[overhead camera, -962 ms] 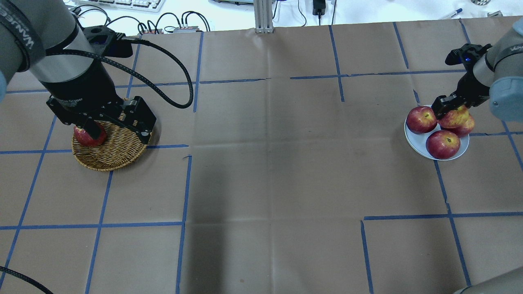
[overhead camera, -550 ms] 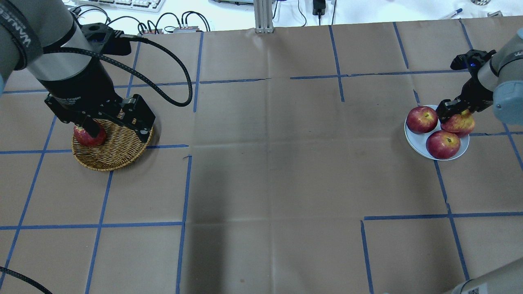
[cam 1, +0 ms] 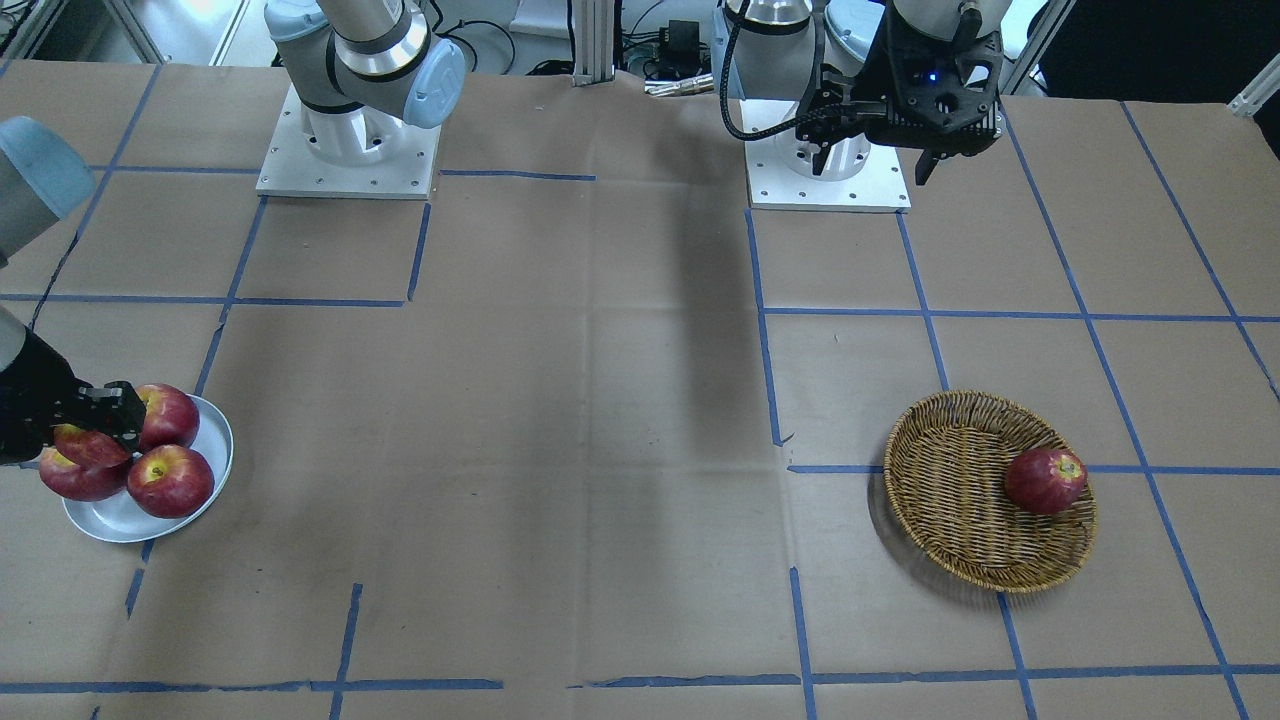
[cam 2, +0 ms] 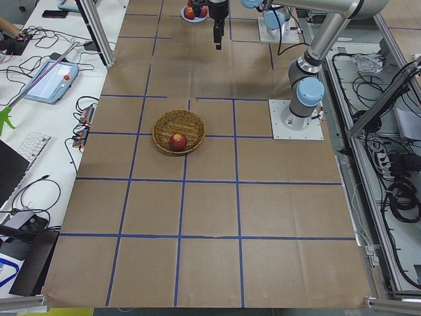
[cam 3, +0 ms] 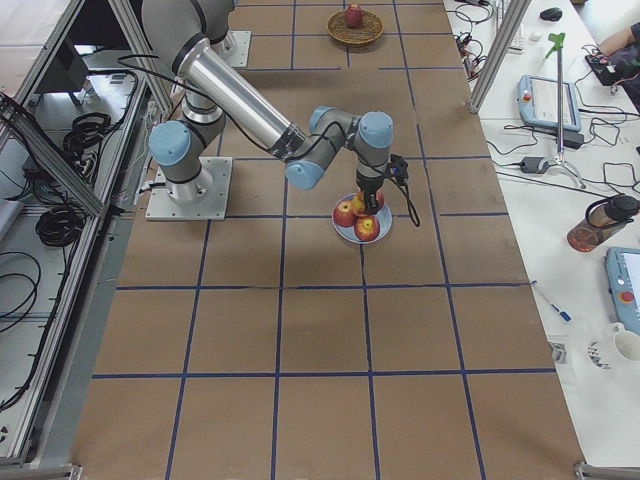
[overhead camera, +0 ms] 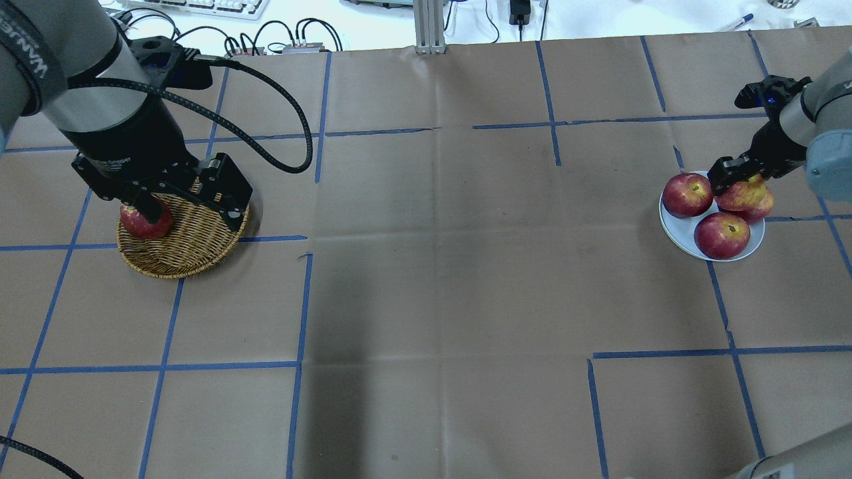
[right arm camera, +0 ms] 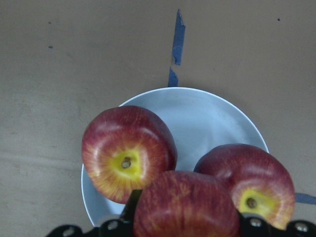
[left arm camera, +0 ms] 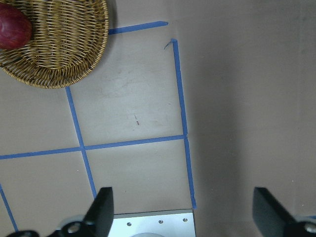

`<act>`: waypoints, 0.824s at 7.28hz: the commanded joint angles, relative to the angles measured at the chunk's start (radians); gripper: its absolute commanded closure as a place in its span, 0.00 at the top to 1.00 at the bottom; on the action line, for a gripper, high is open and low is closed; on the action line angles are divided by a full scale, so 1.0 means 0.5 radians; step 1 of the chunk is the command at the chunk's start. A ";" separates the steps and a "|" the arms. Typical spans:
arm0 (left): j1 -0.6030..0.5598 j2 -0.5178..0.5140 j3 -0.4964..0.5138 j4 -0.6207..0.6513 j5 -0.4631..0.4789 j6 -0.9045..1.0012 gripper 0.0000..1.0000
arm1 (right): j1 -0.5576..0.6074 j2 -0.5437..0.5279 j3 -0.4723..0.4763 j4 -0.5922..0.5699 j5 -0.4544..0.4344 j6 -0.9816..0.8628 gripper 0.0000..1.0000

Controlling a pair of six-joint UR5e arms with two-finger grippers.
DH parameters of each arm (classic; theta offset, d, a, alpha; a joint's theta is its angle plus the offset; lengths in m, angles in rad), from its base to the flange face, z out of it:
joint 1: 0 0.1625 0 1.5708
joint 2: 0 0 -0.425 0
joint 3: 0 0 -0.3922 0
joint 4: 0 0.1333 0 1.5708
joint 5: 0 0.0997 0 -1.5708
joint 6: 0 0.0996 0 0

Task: Transfer apple from basket to plate
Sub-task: 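Lower the apple onto the plate beside the other apples, then open the right gripper and raise it away from the plate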

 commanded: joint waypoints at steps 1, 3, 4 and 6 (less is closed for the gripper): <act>0.000 0.014 -0.007 0.001 -0.006 -0.007 0.99 | 0.001 -0.012 -0.008 0.002 -0.002 0.011 1.00; -0.006 0.011 0.011 0.019 -0.052 -0.007 0.99 | 0.004 -0.058 -0.072 0.029 -0.002 0.015 1.00; -0.009 0.017 0.026 0.019 -0.052 -0.007 0.99 | 0.037 -0.146 -0.145 0.166 -0.002 0.018 1.00; -0.015 0.011 0.045 0.019 -0.052 0.005 0.99 | 0.142 -0.306 -0.384 0.686 -0.012 0.158 1.00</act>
